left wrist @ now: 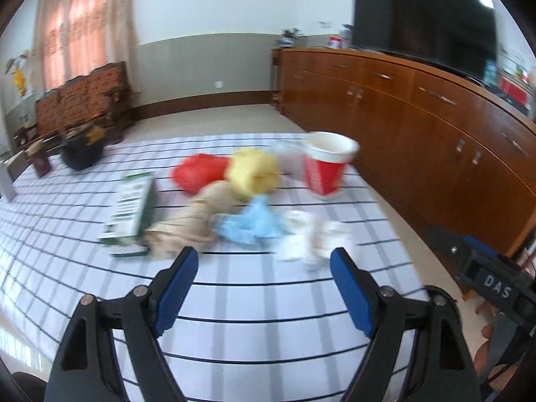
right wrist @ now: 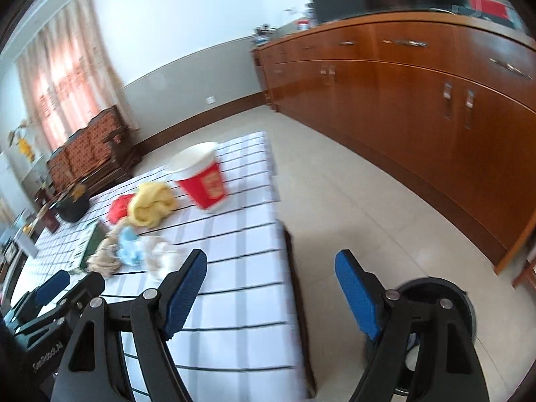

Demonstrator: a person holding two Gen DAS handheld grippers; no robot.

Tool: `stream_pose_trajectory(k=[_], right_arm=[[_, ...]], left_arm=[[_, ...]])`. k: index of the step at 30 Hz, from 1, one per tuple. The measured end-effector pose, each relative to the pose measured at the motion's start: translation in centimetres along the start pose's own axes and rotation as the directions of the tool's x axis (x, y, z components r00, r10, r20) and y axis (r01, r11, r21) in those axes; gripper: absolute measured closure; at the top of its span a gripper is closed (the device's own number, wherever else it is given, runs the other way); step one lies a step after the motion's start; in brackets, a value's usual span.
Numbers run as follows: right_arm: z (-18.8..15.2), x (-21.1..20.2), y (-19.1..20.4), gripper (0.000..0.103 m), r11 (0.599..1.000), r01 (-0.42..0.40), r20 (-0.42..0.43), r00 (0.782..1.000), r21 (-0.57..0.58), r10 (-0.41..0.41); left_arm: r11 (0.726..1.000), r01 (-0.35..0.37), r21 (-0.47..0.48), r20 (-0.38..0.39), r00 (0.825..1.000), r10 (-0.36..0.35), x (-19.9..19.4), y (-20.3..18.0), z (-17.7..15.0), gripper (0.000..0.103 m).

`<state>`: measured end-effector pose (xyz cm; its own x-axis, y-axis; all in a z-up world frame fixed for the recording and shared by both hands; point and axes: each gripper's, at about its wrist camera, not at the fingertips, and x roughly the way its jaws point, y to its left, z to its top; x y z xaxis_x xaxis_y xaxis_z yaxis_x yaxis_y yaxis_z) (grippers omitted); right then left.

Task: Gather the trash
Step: 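Move both tools back over the table toward the green box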

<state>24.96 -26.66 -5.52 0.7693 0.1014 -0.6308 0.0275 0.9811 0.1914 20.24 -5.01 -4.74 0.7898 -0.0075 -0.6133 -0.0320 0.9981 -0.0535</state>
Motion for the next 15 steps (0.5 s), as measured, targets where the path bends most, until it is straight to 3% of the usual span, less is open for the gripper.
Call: stream_pose_trajectory(k=[8,15], right_arm=[[0.0,2.5,8.4,0.022,0.99,-0.112,-0.033,0.993,-0.089,0.11],[-0.2,4.1,13.7,0.022,0.973,-0.174,-0.063,0.984,-0.152,0.166]], left_arm=[[0.99,-0.119,-0.081,0.011,0.993,0.12,0.5,7.6,0.4,0.021],[0.98,-0.157,-0.124,-0.008,0.987,0.157,2.0,11.7,0.5,0.021]])
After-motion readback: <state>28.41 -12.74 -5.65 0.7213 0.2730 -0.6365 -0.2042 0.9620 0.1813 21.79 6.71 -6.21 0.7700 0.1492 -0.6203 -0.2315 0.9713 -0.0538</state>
